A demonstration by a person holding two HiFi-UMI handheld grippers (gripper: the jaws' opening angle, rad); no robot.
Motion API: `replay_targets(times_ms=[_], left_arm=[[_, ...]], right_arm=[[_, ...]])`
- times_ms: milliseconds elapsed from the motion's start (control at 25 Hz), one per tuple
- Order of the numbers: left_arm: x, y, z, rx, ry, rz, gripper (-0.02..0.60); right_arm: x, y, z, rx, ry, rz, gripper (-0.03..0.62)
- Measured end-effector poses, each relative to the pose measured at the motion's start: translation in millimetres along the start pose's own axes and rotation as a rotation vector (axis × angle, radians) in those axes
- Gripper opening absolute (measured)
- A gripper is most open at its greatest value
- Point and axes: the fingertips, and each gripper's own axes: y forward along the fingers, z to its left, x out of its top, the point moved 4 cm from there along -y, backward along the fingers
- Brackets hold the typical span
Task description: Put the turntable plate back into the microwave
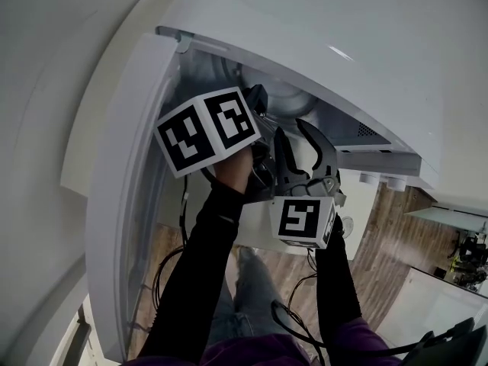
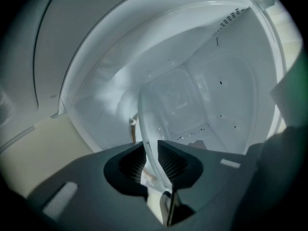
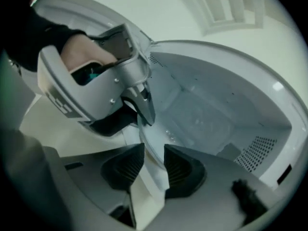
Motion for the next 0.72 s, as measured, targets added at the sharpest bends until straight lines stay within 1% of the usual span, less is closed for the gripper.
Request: replay_targets(times_ms=[160, 200, 280, 360, 440, 520, 640, 720], left_arm=[[-1, 1, 0, 0.0, 0.001, 0.005, 0.083], [-1, 1, 0, 0.0, 0.002, 0.008, 0.083], [-2, 1, -1, 0.002, 0.004, 0.013, 0.083], [-2, 2, -1, 0.003, 0.013, 0.023, 0.086], [-2, 2, -2, 0.001, 0.031, 0.039, 0.088], [-3, 3, -3, -0.005, 0.071, 0.062, 0.089], [-5, 3, -7, -0.009, 0.174, 0.106, 0.097], [-6, 3, -9, -0.009, 0.221, 0.127, 0.108]], right_arm=[[4, 9, 7, 0.007, -0.106, 0.0, 0.133], [4, 12, 9, -0.001, -0.143, 0.005, 0.104], [2, 15, 12, -0.021, -0.217, 0.016, 0.075], [-1, 15, 13, -0.039, -0.272, 0.024, 0.066], [-1, 16, 13, -0.046, -0.299, 0.029, 0.06], [3, 16, 12, -0.04, -0.286, 0.021, 0.06], [4, 15, 10, -0.027, -0.273, 0.014, 0.058], [4, 15, 10, -0.025, -0.276, 0.014, 0.057]])
